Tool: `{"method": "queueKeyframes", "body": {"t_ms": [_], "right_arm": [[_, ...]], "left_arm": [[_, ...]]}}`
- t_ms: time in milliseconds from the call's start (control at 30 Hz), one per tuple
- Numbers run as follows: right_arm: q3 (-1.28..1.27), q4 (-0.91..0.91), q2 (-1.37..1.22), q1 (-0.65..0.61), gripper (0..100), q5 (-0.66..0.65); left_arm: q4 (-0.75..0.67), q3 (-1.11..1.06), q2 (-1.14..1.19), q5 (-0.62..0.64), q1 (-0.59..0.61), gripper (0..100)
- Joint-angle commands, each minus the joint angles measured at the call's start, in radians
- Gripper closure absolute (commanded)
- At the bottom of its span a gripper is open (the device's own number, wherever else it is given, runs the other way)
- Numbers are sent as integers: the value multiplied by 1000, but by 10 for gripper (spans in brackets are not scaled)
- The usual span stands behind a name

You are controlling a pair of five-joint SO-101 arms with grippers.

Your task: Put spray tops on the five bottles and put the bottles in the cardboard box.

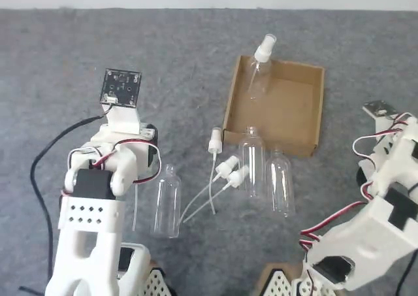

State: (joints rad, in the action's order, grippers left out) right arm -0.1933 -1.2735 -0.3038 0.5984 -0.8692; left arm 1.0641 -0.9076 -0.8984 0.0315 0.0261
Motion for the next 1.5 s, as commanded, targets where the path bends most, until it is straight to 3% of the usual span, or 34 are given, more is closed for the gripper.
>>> {"method": "queueKeyframes", "body": {"t_ms": [0,167,300,433,700,933,1167,1467], "right_arm": [[60,18,21,-10,720,9],[69,27,21,-15,855,9],[124,24,21,-10,865,12],[256,-91,24,-18,866,75],[450,-277,128,-137,946,232],[440,-372,374,-320,946,345],[417,-449,639,-605,948,488],[18,-171,924,-1070,950,669]], "left_arm": [[-28,5,-29,11,-3,988],[-28,5,-29,11,-3,988],[-28,4,-29,11,-3,988],[-26,4,-29,11,-3,988],[-26,4,-29,9,-3,988],[-26,25,-29,9,-3,988],[37,179,-117,9,-11,988],[199,581,-255,-57,-3,988]]}}
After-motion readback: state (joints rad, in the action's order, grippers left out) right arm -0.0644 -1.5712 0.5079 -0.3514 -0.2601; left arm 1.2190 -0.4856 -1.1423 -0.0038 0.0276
